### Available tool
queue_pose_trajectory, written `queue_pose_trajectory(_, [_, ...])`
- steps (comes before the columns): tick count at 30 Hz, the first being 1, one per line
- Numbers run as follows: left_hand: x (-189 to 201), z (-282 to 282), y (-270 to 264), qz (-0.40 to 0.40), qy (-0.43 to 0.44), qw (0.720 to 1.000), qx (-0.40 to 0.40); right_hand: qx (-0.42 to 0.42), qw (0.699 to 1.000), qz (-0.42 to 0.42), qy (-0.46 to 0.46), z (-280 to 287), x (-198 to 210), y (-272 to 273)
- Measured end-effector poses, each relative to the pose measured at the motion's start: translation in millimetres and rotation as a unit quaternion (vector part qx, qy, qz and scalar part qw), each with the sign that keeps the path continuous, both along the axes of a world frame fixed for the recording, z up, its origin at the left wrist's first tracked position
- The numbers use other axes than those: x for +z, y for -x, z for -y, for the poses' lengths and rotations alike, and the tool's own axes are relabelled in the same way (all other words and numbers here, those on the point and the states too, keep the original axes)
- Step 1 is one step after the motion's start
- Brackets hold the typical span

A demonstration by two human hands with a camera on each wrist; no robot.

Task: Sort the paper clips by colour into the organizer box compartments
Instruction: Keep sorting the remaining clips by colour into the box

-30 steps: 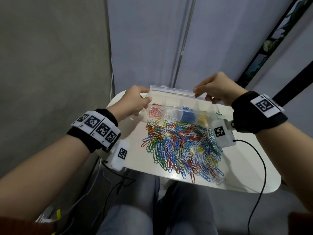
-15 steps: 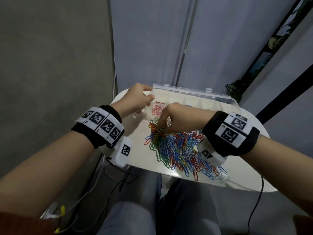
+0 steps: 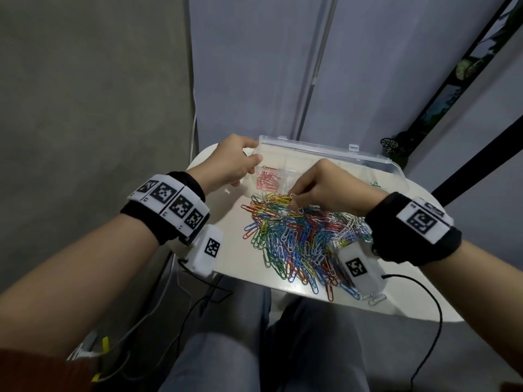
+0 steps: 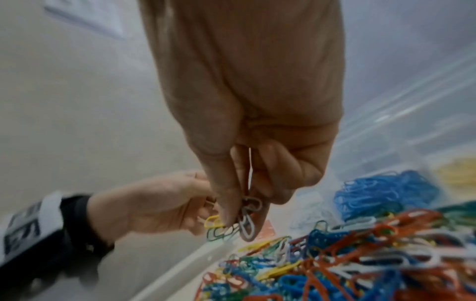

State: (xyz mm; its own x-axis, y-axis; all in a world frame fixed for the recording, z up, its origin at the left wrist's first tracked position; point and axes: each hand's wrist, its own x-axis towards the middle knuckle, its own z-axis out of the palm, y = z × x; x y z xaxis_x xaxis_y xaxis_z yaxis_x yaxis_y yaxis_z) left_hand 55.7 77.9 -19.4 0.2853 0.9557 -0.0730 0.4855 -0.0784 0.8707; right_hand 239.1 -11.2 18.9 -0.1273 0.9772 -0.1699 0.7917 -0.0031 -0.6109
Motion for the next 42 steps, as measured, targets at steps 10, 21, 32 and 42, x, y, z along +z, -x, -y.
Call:
queue_pose_trajectory(10, [1.1,1.6,0.6,-0.002,0.004,1.0,0.002,-0.174,0.949,-0.251,0.079,26.9,-16.2,-22.2])
queue_pose_trajectory(21, [3.6,4.8,0.7,-0.003,0.008,1.0,0.004,-0.204,0.886,-0.405,0.091,34.0,-15.0,-27.7])
queue_pose_trajectory(32, [6.0,8.0,0.7,-0.008,0.005,1.0,-0.001,-0.202,0.947,-0.188,-0.166,-17.9,18.8,-11.3])
queue_pose_trajectory(42, [6.4,6.4,1.0,-0.021,0.001,1.0,0.001,0.041,0.997,0.006,-0.072,15.0,15.5,-10.2])
